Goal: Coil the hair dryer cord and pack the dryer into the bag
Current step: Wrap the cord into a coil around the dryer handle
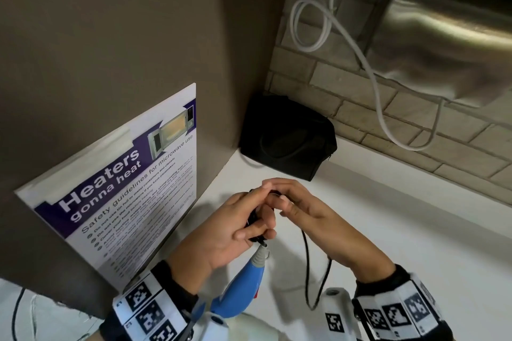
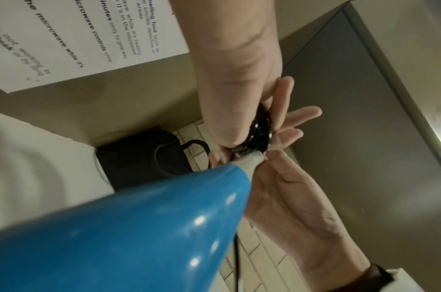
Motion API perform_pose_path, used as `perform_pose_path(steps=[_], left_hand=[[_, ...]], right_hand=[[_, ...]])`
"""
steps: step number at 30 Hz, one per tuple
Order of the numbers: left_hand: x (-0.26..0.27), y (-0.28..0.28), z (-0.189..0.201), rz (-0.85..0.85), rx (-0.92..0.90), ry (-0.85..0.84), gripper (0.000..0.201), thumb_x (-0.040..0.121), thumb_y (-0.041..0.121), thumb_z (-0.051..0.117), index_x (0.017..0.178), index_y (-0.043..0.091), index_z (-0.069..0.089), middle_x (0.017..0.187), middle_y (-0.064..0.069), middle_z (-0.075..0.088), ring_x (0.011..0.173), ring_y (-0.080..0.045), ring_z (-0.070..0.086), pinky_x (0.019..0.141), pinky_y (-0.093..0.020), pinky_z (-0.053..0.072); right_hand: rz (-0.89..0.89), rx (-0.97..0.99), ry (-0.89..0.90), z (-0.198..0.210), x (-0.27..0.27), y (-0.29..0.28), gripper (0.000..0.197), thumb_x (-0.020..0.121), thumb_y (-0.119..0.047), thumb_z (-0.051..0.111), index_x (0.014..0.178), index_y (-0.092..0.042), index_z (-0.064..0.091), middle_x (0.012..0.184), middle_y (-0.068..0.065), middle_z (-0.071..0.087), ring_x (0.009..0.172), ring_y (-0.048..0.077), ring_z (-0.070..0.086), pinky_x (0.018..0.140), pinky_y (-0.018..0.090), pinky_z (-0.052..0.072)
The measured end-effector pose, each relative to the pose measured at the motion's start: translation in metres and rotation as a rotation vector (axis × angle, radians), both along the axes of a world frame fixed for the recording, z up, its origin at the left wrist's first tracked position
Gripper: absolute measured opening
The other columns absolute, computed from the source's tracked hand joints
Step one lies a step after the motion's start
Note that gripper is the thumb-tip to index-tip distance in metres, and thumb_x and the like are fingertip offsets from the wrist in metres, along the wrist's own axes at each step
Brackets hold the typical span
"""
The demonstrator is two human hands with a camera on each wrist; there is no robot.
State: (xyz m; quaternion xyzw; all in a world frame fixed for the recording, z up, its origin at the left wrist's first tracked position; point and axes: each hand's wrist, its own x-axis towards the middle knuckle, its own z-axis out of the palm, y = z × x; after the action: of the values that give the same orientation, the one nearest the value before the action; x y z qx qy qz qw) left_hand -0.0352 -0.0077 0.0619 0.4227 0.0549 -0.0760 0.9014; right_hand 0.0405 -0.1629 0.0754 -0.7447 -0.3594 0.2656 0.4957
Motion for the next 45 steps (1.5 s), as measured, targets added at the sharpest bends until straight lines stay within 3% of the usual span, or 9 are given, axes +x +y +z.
perform_pose_path(steps=[5,8,14,22,28,32,37,41,45], left_hand=[[0.001,0.0,0.007,-0.085,0.059,-0.039,0.032,0.086,0.029,0.047,0.068,0.011,0.067,0.047,-0.001,0.061,0.029,-0.006,0.041,0.058,-0.023,0.052],[0.001,0.002,0.01,-0.164,0.024,-0.057,0.034,0.086,0.025,0.046,0.064,0.014,0.07,0.051,-0.002,0.064,0.041,-0.011,0.059,0.063,-0.024,0.055],[0.002,0.008,0.013,-0.239,0.093,-0.071,0.041,0.09,0.035,0.04,0.056,0.019,0.057,0.04,0.005,0.049,0.038,-0.01,0.055,0.064,-0.022,0.053],[0.0,0.009,0.009,-0.242,0.146,-0.096,0.044,0.091,0.039,0.033,0.056,0.021,0.052,0.036,0.01,0.041,0.044,-0.011,0.059,0.072,-0.021,0.052],[-0.001,0.007,-0.002,-0.27,-0.179,-0.09,0.039,0.097,0.039,0.035,0.079,0.014,0.058,0.051,0.009,0.048,0.061,-0.015,0.064,0.087,-0.028,0.05],[-0.005,0.004,-0.011,-0.226,-0.266,-0.056,0.03,0.101,0.023,0.034,0.094,0.005,0.057,0.062,0.002,0.053,0.076,-0.021,0.066,0.099,-0.032,0.045],[-0.001,0.01,-0.02,-0.195,-0.112,-0.11,0.024,0.093,0.031,0.052,0.09,0.009,0.061,0.061,0.003,0.054,0.081,-0.018,0.065,0.102,-0.032,0.046],[-0.003,0.008,-0.016,-0.172,-0.07,-0.092,0.021,0.095,0.023,0.045,0.089,0.007,0.055,0.062,0.002,0.051,0.088,-0.016,0.064,0.098,-0.03,0.049],[-0.006,0.006,-0.009,-0.198,-0.034,-0.088,0.021,0.093,0.025,0.047,0.085,0.008,0.057,0.062,0.003,0.049,0.071,-0.015,0.058,0.084,-0.026,0.05]], right_hand=[[0.025,0.029,0.016,0.005,-0.007,0.004,0.028,0.103,-0.026,0.035,0.105,-0.008,0.057,0.086,0.003,0.068,0.085,0.023,0.064,0.087,0.044,0.049],[0.006,0.032,0.062,0.003,-0.011,0.007,0.031,0.106,-0.021,0.03,0.081,-0.014,0.048,0.065,-0.009,0.061,0.065,0.008,0.055,0.076,0.036,0.04],[-0.045,0.077,0.213,0.0,-0.013,0.011,0.035,0.095,-0.048,0.037,0.077,-0.033,0.063,0.087,0.015,0.065,0.08,0.026,0.055,0.079,0.04,0.036],[-0.001,0.188,0.428,0.001,-0.015,0.011,0.044,0.095,-0.053,0.04,0.09,-0.021,0.07,0.099,0.042,0.06,0.076,0.028,0.046,0.08,0.043,0.031],[-0.081,0.346,0.762,-0.002,-0.019,0.014,0.042,0.094,-0.032,0.04,0.073,-0.016,0.072,0.081,0.016,0.074,0.051,0.014,0.058,0.058,0.018,0.041],[-0.201,0.408,0.957,-0.007,-0.02,0.02,0.04,0.094,-0.028,0.046,0.065,-0.013,0.069,0.067,0.014,0.071,0.041,0.012,0.053,0.07,0.024,0.035],[-0.19,0.387,0.881,-0.009,-0.018,0.016,0.043,0.097,-0.032,0.042,0.068,-0.009,0.064,0.071,0.017,0.064,0.052,0.011,0.048,0.057,0.017,0.044],[-0.217,0.38,0.889,-0.013,-0.009,0.01,0.036,0.091,-0.037,0.054,0.071,-0.007,0.055,0.069,0.01,0.041,0.057,0.016,0.057,0.065,0.024,0.051],[-0.219,0.35,0.884,-0.016,-0.007,0.003,0.04,0.083,-0.039,0.068,0.062,-0.009,0.053,0.069,0.013,0.04,0.067,0.028,0.054,0.074,0.032,0.048]])
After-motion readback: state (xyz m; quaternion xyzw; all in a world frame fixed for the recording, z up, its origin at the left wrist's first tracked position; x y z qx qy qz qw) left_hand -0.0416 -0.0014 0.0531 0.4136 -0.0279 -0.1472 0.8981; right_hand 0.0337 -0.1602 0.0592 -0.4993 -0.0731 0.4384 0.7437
